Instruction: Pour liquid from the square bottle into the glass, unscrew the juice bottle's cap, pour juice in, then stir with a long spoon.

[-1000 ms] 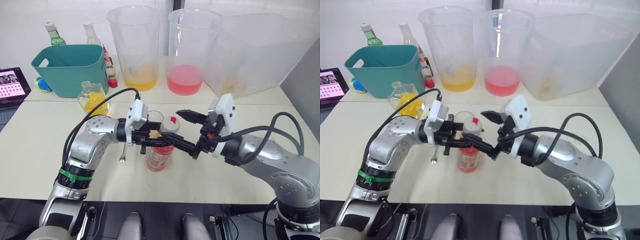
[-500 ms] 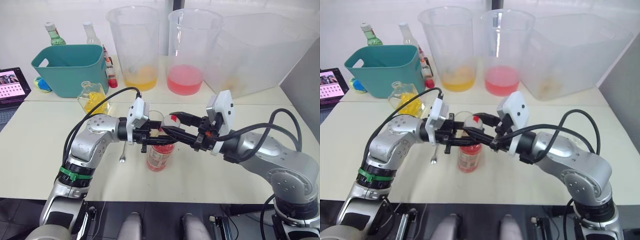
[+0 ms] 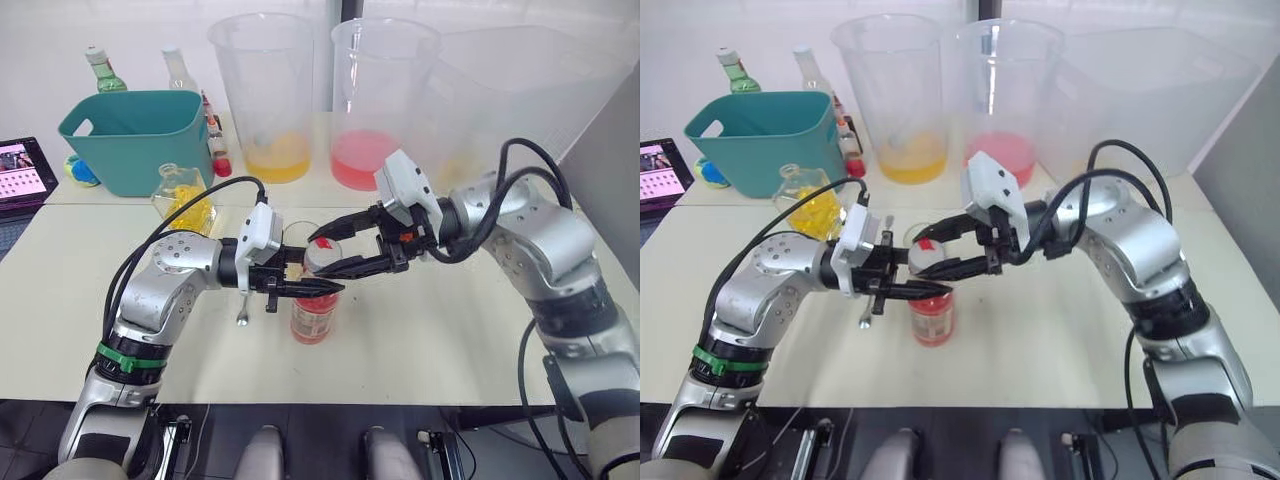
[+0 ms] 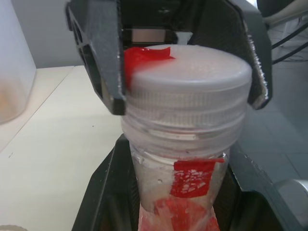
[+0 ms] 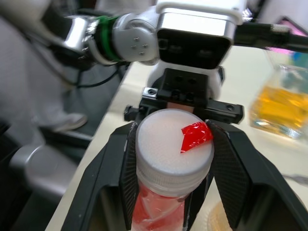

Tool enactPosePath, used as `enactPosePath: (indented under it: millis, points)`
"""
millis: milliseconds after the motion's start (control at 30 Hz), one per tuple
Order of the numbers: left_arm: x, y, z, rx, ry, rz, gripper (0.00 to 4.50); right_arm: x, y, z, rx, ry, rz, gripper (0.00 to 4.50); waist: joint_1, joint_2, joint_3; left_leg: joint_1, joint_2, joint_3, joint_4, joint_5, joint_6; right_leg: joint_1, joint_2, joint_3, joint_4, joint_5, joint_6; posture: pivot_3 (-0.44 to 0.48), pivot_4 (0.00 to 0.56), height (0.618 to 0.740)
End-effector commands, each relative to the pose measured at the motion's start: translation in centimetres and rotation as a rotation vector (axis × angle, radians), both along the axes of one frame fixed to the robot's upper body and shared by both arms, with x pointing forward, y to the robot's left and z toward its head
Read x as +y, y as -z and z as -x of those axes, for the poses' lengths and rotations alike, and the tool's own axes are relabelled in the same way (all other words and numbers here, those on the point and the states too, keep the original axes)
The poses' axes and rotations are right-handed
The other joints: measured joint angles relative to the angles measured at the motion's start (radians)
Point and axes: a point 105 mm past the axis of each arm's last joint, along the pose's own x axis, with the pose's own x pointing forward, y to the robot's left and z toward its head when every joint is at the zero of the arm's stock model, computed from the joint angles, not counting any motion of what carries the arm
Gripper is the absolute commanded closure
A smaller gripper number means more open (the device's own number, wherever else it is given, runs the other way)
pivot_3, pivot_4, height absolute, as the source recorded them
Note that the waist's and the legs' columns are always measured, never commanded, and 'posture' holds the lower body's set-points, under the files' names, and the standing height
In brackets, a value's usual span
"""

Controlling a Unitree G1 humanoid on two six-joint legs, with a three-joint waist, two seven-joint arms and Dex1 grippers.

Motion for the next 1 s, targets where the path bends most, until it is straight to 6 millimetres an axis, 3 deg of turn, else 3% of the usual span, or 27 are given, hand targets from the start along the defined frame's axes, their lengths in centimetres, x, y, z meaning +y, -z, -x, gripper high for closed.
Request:
enactPosePath:
  millis: [33, 67, 100, 267, 367, 533, 733, 1000]
  points:
    - [0.5, 1.3, -0.3, 0.060, -0.058, -0.025, 2.98, 0.1, 0.3, 0.7, -0.041, -0.163, 0.105, 2.81, -0.003, 0.000, 0.000, 0.000, 0.000, 0.000, 0.000, 0.000, 0.000, 0.000, 0.000, 0.000, 0.000, 0.000, 0.000, 0.000, 0.150, 0.740]
    - [0.6, 1.3, -0.3, 0.060, -0.064, -0.024, 2.98, -0.2, 0.1, 0.5, -0.032, -0.159, 0.114, 2.81, -0.001, 0.000, 0.000, 0.000, 0.000, 0.000, 0.000, 0.000, 0.000, 0.000, 0.000, 0.000, 0.001, 0.000, 0.000, 0.000, 0.150, 0.740]
    - [0.6, 1.4, -0.2, 0.062, -0.069, -0.023, 2.98, -0.5, -0.2, 0.4, -0.014, -0.153, 0.117, 1.72, 0.000, 0.000, 0.000, 0.000, 0.000, 0.000, 0.000, 0.000, 0.000, 0.000, 0.000, 0.000, 0.001, 0.000, 0.000, 0.000, 0.150, 0.740]
    - [0.4, 1.8, -0.1, 0.072, -0.070, -0.014, 2.98, -1.1, -2.7, 1.3, 0.068, -0.073, 0.015, 0.13, 0.003, 0.000, 0.000, -0.001, 0.000, -0.001, -0.001, 0.000, 0.000, -0.001, 0.000, 0.000, 0.001, 0.000, 0.000, 0.000, 0.150, 0.740]
    - [0.0, 1.9, -0.1, 0.078, -0.061, -0.003, 2.98, -1.5, -4.0, 1.9, 0.122, 0.052, -0.078, 0.13, 0.009, 0.000, 0.000, -0.001, 0.000, -0.001, -0.001, 0.000, 0.000, -0.001, 0.000, 0.000, 0.001, 0.000, 0.000, 0.000, 0.150, 0.740]
    - [-0.5, 2.0, -0.1, 0.085, -0.034, 0.004, 2.98, -2.2, -3.8, 1.6, 0.106, 0.296, -0.170, 0.13, 0.012, 0.000, 0.000, 0.000, 0.000, -0.001, -0.001, 0.000, 0.000, 0.000, 0.000, 0.000, 0.001, 0.000, 0.000, 0.000, 0.150, 0.740]
    - [-1.5, 2.0, -0.4, 0.089, 0.020, 0.007, 2.98, -2.1, -1.7, 2.6, 0.142, 0.498, -0.248, 0.13, 0.017, 0.000, 0.000, -0.002, -0.001, -0.001, 0.000, 0.000, 0.000, 0.000, 0.000, 0.000, 0.001, 0.000, 0.000, 0.000, 0.150, 0.740]
    - [-2.1, 1.9, -0.8, 0.081, 0.051, 0.006, 2.98, -1.7, -0.4, 2.7, 0.175, 0.628, -0.287, 0.13, 0.015, 0.000, 0.000, -0.002, -0.001, -0.001, 0.001, 0.000, 0.000, 0.000, 0.000, 0.000, 0.000, 0.000, 0.000, 0.000, 0.150, 0.740]
